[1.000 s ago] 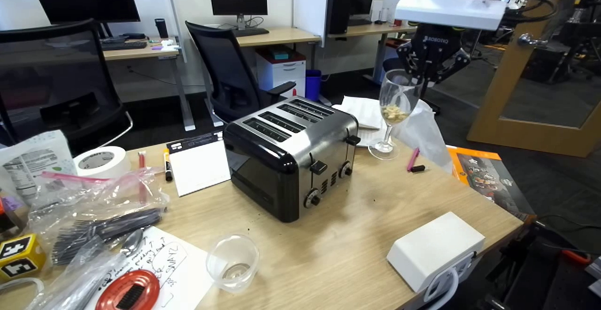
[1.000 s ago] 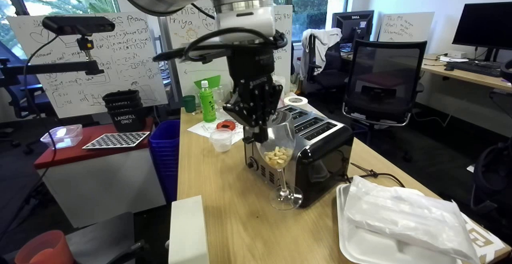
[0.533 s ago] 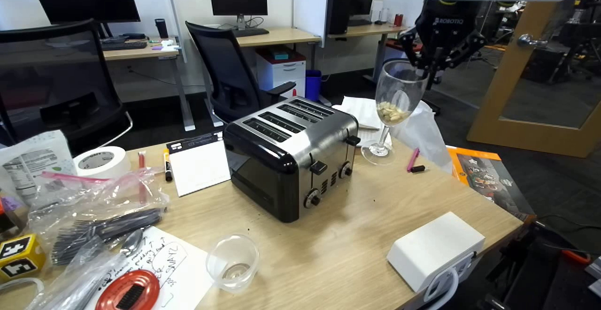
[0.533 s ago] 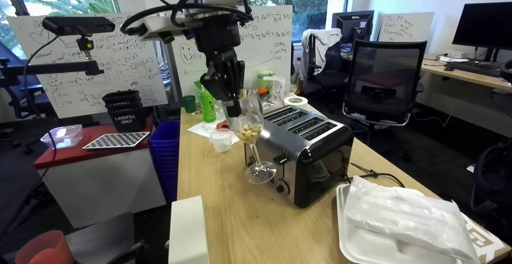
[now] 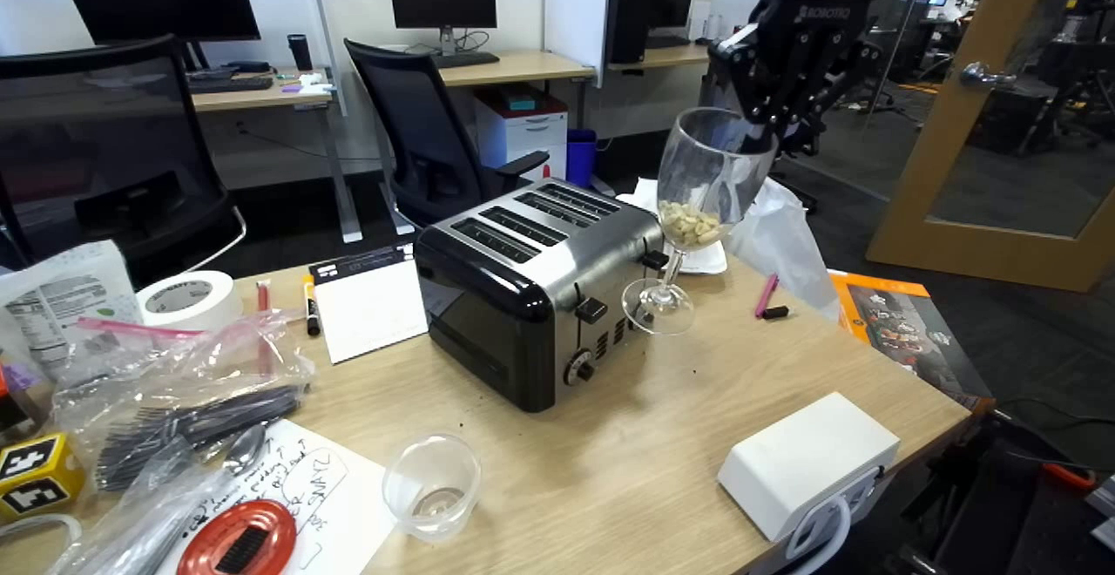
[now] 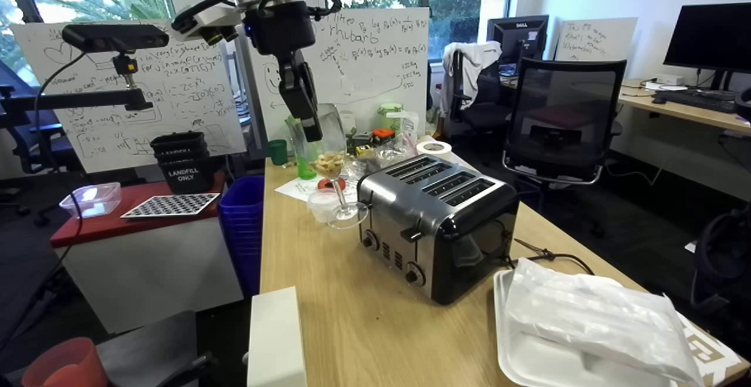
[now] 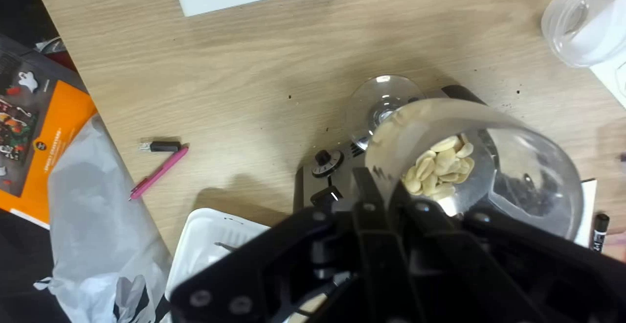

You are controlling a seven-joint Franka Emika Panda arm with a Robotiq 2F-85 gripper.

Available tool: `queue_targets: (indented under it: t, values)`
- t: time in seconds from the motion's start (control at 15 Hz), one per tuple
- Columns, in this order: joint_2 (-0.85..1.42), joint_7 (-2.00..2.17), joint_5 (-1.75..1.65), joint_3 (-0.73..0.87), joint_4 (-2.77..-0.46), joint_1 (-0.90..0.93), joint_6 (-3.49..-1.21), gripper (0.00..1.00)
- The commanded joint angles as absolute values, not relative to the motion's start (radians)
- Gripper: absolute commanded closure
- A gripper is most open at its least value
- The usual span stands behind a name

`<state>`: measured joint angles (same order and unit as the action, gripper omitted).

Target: Move the wine glass from the right side of the toaster to the left side.

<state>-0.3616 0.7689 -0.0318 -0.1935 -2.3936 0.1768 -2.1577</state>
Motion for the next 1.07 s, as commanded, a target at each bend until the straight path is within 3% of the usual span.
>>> queue_targets:
  t: [0.0, 0.2, 0.27, 1.0]
  values:
    - [-0.363, 0.750, -0.021, -0.217, -2.392, 0.149, -2.156, 0.93]
    - [-0.363, 0.742, -0.020, -0.214, -2.392, 0.149, -2.156, 0.93]
    - [-0.363, 0.741, -0.020, -0.214, -2.392, 0.149, -2.156, 0.98]
    - [-0.276, 0.658, -0.120, -0.378, -2.148, 0.200, -2.186, 0.98]
